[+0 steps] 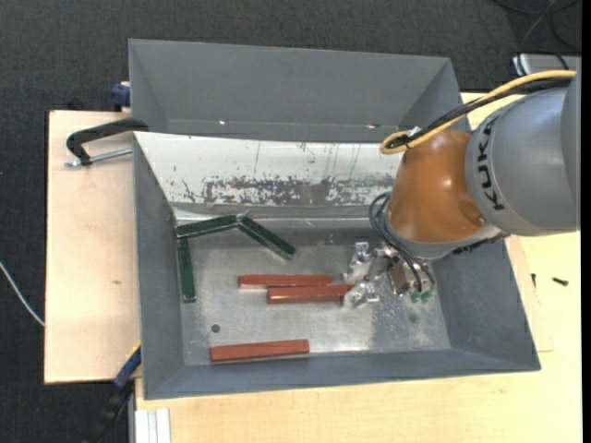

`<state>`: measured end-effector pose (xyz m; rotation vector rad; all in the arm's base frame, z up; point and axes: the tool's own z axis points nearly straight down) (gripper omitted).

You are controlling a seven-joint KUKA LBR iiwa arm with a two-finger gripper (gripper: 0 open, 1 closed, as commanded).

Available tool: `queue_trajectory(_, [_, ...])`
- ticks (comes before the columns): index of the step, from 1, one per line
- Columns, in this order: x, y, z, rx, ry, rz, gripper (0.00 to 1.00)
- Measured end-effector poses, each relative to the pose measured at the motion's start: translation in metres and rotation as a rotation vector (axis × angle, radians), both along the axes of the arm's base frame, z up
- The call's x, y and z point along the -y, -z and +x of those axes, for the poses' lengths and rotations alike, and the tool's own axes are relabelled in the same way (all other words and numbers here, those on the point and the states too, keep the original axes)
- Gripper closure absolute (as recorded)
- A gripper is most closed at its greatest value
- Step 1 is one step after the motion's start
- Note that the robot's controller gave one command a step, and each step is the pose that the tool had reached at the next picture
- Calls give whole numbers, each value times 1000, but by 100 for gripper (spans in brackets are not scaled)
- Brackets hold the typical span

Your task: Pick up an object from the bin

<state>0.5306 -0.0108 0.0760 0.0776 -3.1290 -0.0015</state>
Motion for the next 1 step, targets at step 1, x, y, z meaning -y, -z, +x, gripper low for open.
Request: queue_trajectory(1, [11, -189, 20, 16, 14, 0, 100])
